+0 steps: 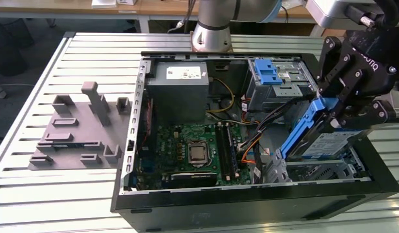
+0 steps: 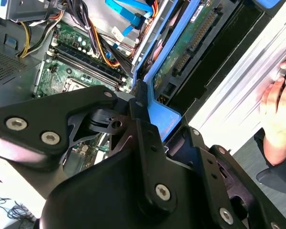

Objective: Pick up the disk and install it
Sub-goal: 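Insert the disk into the insertion slot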

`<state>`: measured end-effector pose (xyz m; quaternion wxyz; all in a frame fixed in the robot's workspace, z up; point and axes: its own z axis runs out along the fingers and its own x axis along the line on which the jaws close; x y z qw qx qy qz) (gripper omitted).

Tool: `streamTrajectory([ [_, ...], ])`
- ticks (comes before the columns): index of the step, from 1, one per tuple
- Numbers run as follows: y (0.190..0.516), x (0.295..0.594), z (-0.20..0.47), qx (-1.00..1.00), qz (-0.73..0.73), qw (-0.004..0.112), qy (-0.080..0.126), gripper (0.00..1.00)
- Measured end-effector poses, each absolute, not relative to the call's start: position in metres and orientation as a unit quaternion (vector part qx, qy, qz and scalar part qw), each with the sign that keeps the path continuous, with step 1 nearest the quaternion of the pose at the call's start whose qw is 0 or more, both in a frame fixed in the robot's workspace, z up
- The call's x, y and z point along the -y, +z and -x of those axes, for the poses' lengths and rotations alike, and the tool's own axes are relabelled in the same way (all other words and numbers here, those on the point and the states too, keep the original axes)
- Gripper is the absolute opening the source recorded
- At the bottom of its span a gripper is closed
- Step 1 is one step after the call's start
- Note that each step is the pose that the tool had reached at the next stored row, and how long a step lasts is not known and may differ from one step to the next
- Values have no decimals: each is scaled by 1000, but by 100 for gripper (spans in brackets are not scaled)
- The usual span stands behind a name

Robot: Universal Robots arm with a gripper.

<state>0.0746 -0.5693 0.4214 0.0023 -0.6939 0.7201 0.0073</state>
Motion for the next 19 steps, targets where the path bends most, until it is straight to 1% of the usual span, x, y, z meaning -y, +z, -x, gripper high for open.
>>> streamTrajectory([
  [19,401,569,-75,-720,694,2,7,36],
])
